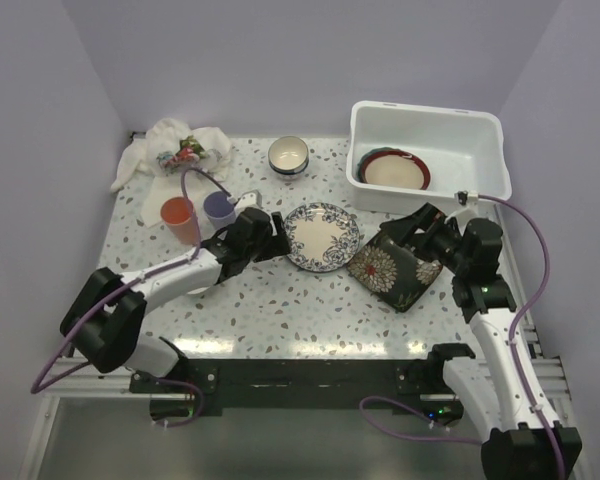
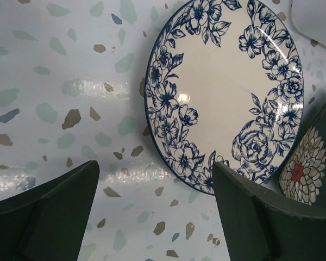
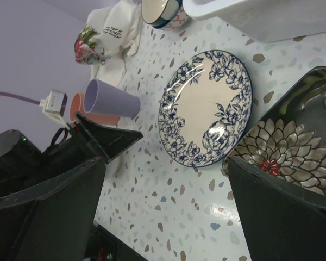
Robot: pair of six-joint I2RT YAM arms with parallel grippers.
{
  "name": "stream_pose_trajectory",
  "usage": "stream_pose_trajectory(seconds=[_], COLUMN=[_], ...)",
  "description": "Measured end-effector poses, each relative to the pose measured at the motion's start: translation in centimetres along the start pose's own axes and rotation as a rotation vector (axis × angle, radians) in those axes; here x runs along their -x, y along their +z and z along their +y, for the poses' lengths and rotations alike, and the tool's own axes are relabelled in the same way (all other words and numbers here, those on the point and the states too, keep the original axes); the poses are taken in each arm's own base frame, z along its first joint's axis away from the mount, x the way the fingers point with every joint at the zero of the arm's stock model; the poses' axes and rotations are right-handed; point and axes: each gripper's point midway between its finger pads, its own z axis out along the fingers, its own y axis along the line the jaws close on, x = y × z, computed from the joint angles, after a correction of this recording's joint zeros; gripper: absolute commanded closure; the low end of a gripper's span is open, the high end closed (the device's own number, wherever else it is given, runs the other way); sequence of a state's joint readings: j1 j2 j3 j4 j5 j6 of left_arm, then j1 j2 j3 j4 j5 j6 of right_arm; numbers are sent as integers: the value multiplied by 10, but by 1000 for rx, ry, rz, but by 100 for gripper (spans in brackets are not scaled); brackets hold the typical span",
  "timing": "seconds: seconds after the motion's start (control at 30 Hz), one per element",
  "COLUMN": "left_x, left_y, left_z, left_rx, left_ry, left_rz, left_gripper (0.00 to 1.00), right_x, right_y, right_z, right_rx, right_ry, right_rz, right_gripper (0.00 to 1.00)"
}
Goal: Place the mixed dishes into the plastic bin
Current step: Pick up the plate from the center of the board.
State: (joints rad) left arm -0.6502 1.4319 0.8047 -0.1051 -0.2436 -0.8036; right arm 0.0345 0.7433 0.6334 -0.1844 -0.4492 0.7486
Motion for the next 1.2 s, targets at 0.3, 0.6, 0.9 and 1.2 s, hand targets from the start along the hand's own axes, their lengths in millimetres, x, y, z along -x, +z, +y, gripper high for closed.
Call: stream_pose_trajectory(seconds=[0.3,0.6,0.9,1.2], left_x=[-34,-27,-29,-35], left_y=[43,60,71,74], left_z=[8,-3,-13,-7], left_rx=[35,-16,-68,-83], left_ry=[-117,-218,-268,-317], left_rz=[92,65,70,70], left_gripper=[21,39,55,92], right_x=[-11,-23,-28,-38], right_y=[-2,-2,-1,3], right_z=[5,-1,-6,-15], right_rx=[30,31,25,9], right_ry=[-7,-10,-18,-8], right_rz=[31,63,76,112], right_gripper=[2,2,2,2])
